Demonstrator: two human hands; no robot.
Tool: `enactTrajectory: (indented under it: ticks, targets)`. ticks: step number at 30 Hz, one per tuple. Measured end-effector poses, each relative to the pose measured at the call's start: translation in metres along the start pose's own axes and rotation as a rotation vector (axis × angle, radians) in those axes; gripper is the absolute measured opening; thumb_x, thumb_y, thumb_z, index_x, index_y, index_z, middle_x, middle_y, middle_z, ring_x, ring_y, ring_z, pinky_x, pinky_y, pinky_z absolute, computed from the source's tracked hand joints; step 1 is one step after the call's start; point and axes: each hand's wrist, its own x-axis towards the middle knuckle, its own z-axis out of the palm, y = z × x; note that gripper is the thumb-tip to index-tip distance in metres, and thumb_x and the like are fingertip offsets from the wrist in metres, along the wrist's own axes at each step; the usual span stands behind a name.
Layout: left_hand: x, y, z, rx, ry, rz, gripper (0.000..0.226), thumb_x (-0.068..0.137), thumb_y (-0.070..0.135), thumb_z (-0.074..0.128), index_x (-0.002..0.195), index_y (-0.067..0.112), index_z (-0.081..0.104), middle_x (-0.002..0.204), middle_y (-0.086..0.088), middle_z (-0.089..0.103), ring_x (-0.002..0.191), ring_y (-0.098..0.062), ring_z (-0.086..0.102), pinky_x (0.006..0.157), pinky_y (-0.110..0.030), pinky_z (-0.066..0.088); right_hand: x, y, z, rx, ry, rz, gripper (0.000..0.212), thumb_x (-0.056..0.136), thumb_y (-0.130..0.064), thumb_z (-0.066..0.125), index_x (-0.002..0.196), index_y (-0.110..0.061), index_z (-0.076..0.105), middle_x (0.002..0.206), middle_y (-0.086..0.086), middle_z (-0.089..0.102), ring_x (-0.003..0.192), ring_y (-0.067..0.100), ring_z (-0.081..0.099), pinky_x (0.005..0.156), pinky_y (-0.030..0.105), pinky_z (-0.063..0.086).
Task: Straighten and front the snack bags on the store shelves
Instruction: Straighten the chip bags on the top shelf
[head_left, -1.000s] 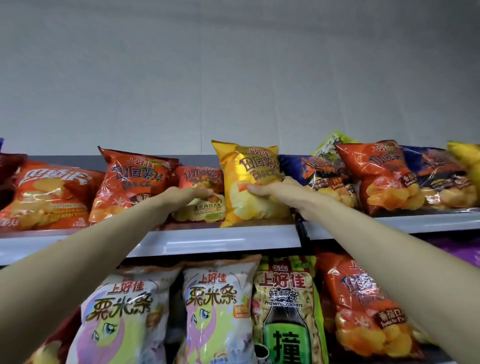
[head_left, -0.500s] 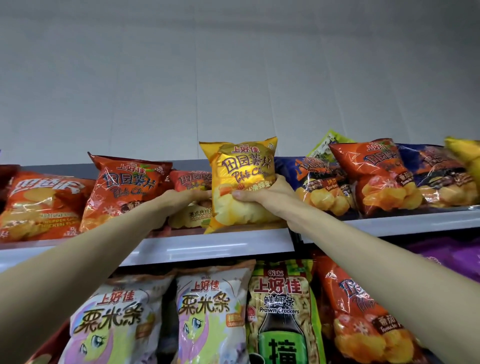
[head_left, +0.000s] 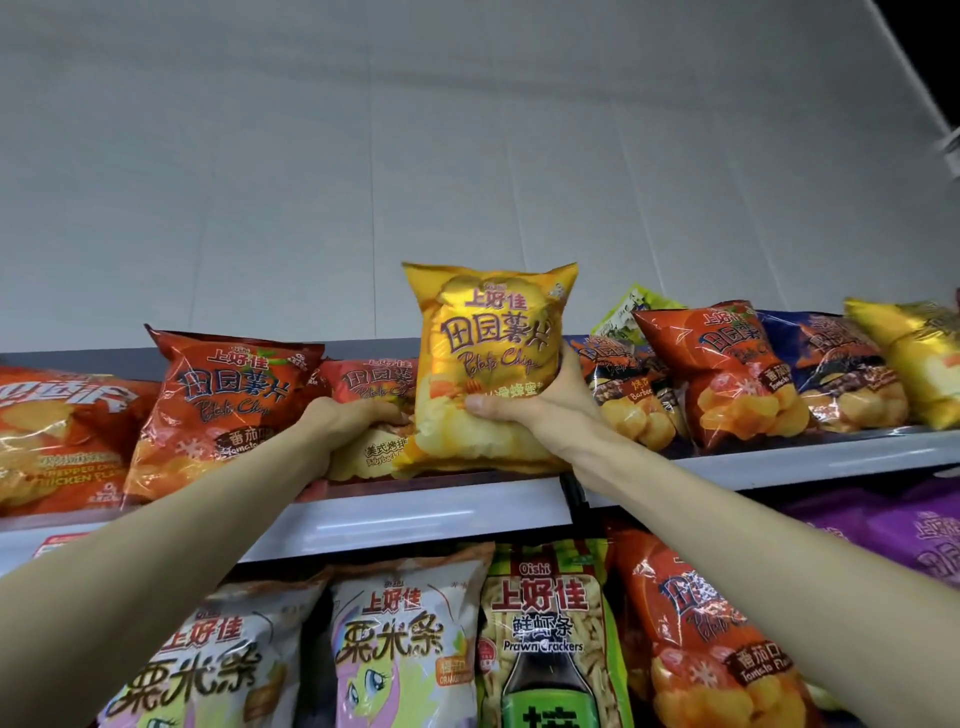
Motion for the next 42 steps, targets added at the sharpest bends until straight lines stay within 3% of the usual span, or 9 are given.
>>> enactTrajectory:
  ticks: [4, 8, 16, 19, 22, 29, 33, 39, 42]
  targets:
    - [0.014, -0.005, 0.002, -0.024, 0.086, 0.168, 0.101, 0.030, 0.054, 0.095, 0.118, 0.013, 0.066, 0.110, -0.009, 0.077, 0.094, -0.030, 0.075, 0.088, -0.045, 0.064, -0.005, -0.005, -0.006, 0.072, 0.214, -0.131, 0.119, 0.055, -0.039, 0.103, 0.151, -0.029, 0.033, 0.129, -0.017, 0.061, 0.109, -0.007, 0.057, 0.094, 0.018, 0.044]
    - [0.011, 0.004, -0.002, -0.042, 0.168, 0.309, 0.117, 0.028, 0.057, 0.094, 0.132, 0.016, 0.059, 0.115, -0.003, 0.073, 0.101, -0.024, 0.073, 0.099, -0.046, 0.059, -0.004, -0.015, -0.014, 0.137, 0.385, -0.157, 0.125, 0.058, -0.041, 0.102, 0.157, -0.026, 0.027, 0.140, -0.010, 0.058, 0.122, 0.008, 0.057, 0.107, 0.028, 0.043]
    - [-0.004, 0.029, -0.048, -0.412, 0.343, 0.400, 0.094, 0.050, 0.046, 0.098, 0.132, 0.018, 0.059, 0.113, 0.001, 0.075, 0.091, -0.017, 0.077, 0.074, -0.040, 0.066, 0.006, -0.022, -0.014, 0.147, 0.434, -0.088, 0.128, 0.058, -0.043, 0.101, 0.158, -0.020, 0.024, 0.144, -0.006, 0.053, 0.127, 0.011, 0.050, 0.115, 0.031, 0.038]
    - [-0.018, 0.034, -0.075, -0.526, 0.433, 0.445, 0.096, 0.050, 0.046, 0.098, 0.132, 0.017, 0.057, 0.114, 0.002, 0.075, 0.093, -0.016, 0.077, 0.077, -0.043, 0.067, 0.013, -0.020, 0.007, 0.120, 0.368, -0.029, 0.133, 0.058, -0.045, 0.101, 0.159, -0.021, 0.019, 0.150, -0.002, 0.051, 0.133, 0.017, 0.050, 0.111, 0.027, 0.034]
    - [-0.036, 0.039, -0.099, -0.535, 0.484, 0.504, 0.097, 0.052, 0.044, 0.097, 0.135, 0.017, 0.054, 0.115, 0.004, 0.074, 0.094, -0.012, 0.077, 0.082, -0.040, 0.066, 0.021, -0.019, 0.038, 0.066, 0.285, 0.047, 0.139, 0.054, -0.046, 0.102, 0.160, -0.025, 0.013, 0.150, 0.000, 0.052, 0.135, 0.025, 0.052, 0.118, 0.040, 0.039]
    - [-0.070, 0.054, -0.133, -0.497, 0.452, 0.593, 0.086, 0.063, 0.037, 0.096, 0.135, 0.017, 0.055, 0.115, 0.000, 0.075, 0.086, -0.017, 0.080, 0.057, -0.032, 0.062, 0.036, -0.021, 0.109, -0.157, -0.110, 0.269, 0.146, 0.054, -0.047, 0.102, 0.162, -0.021, 0.008, 0.155, 0.003, 0.045, 0.140, 0.030, 0.048, 0.115, 0.046, 0.043]
    - [-0.084, 0.050, -0.131, -0.435, 0.404, 0.648, 0.085, 0.063, 0.036, 0.097, 0.134, 0.015, 0.055, 0.114, -0.001, 0.076, 0.088, -0.017, 0.080, 0.062, -0.033, 0.062, 0.039, -0.008, 0.135, -0.194, -0.383, 0.417, 0.151, 0.040, -0.062, 0.100, 0.160, -0.019, 0.020, 0.157, 0.002, 0.045, 0.138, 0.030, 0.049, 0.112, 0.046, 0.045]
    - [-0.076, 0.033, -0.103, -0.420, 0.278, 0.593, 0.088, 0.053, 0.041, 0.097, 0.128, 0.021, 0.057, 0.112, 0.001, 0.076, 0.091, -0.015, 0.079, 0.083, -0.047, 0.066, 0.022, -0.008, 0.120, -0.348, -0.471, 0.352, 0.094, 0.082, -0.064, 0.079, 0.150, -0.009, 0.046, 0.147, 0.004, 0.057, 0.134, 0.024, 0.054, 0.111, 0.035, 0.042]
    - [-0.065, 0.023, -0.077, -0.410, 0.228, 0.552, 0.084, 0.054, 0.042, 0.098, 0.125, 0.024, 0.057, 0.108, 0.004, 0.076, 0.090, -0.013, 0.078, 0.086, -0.047, 0.065, 0.009, -0.010, 0.096, -0.591, -0.368, 0.124, 0.031, 0.097, -0.054, 0.062, 0.100, -0.024, 0.065, 0.107, -0.006, 0.067, 0.100, 0.015, 0.060, 0.095, 0.033, 0.052]
